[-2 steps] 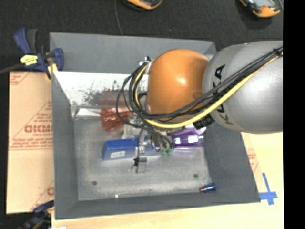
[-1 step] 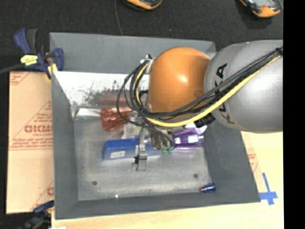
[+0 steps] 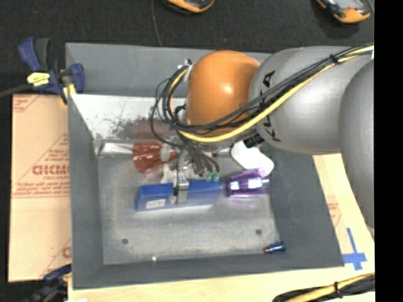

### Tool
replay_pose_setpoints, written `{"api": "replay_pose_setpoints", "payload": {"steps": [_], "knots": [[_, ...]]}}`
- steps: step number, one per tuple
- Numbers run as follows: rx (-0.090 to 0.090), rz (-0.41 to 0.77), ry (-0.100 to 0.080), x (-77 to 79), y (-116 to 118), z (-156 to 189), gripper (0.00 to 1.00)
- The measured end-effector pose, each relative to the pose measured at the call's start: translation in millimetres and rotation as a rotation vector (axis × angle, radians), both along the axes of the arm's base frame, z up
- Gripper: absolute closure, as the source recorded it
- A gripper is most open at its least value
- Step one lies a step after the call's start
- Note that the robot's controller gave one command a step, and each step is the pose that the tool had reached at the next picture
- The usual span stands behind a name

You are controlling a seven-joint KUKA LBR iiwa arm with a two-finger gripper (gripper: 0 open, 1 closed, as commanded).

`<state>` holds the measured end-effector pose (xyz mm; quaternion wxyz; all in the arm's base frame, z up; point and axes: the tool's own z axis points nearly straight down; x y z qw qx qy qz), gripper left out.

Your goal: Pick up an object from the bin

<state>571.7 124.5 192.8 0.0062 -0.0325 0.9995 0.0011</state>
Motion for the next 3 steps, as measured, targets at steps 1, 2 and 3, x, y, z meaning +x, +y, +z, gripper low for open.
{"api": "replay_pose_setpoints", "payload": {"steps": [1,2,3], "knots": [[-0.001,0.012,0.004,20.8,-5.2,-24.3,0.00],[-0.003,0.185,0.001,19.7,24.1,-4.3,0.00],[-0.004,0.343,0.001,12.2,5.7,-32.4,0.00]]}}
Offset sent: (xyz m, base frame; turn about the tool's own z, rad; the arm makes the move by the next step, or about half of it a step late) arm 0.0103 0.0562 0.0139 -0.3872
